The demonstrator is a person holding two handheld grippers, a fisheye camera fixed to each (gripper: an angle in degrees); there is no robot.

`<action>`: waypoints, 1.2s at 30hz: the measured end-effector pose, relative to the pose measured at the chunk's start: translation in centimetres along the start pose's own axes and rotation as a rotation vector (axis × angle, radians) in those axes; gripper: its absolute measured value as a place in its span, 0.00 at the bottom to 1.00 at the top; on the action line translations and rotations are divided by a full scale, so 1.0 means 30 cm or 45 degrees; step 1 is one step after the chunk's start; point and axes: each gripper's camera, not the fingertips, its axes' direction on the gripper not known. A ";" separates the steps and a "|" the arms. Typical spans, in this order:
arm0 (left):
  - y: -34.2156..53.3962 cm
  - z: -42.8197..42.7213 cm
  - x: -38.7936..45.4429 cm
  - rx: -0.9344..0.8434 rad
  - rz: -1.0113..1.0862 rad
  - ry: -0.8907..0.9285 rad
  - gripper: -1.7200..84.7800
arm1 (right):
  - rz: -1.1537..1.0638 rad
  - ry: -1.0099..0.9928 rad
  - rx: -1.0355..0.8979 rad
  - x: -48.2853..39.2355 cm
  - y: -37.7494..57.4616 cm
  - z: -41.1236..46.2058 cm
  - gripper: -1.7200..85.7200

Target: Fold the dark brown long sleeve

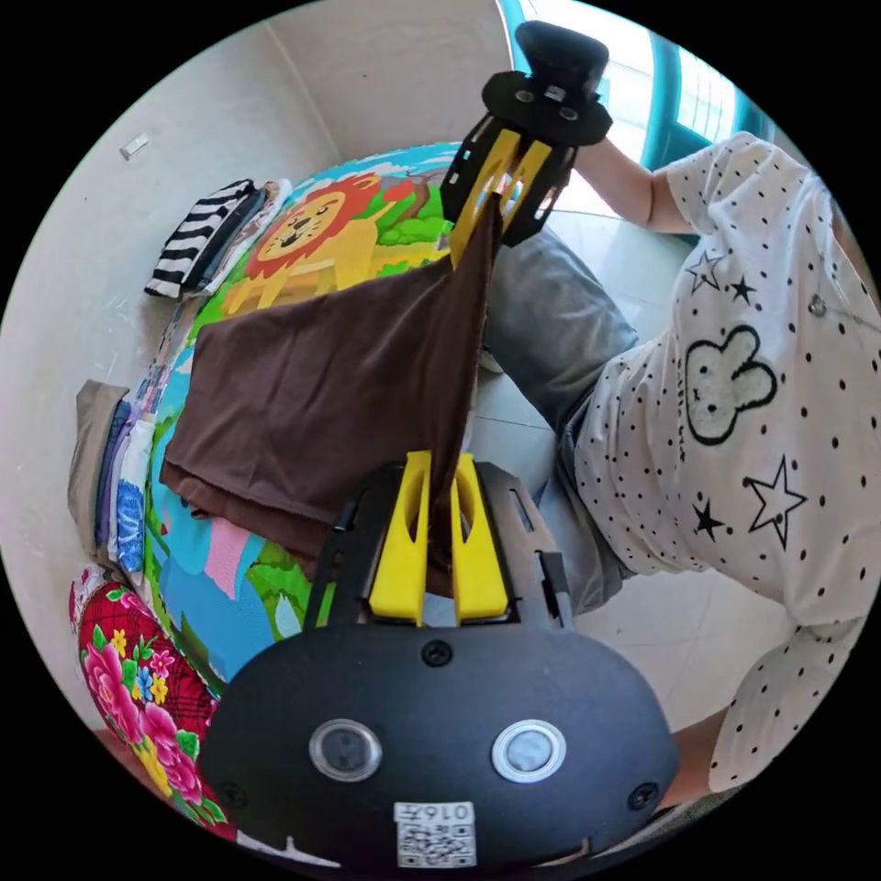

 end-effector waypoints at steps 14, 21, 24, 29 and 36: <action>-0.125 -0.084 -0.232 -0.080 0.259 0.425 0.04 | -0.316 -0.538 -0.094 0.633 -0.103 -0.064 0.04; -0.136 -0.205 -0.798 -0.050 0.115 0.485 0.04 | -0.266 -0.554 -0.034 1.205 -0.254 -0.058 0.03; -0.165 -0.135 -1.048 -0.197 0.063 0.500 0.04 | -0.309 -0.550 -0.123 1.457 -0.364 0.047 0.03; -0.184 0.118 -1.403 -0.416 -0.096 0.595 0.04 | -0.172 -0.632 -0.379 1.880 -0.539 0.429 0.03; -0.130 0.327 -1.645 -0.414 -0.240 0.738 0.03 | 0.099 -0.819 -0.592 2.168 -0.521 0.897 0.04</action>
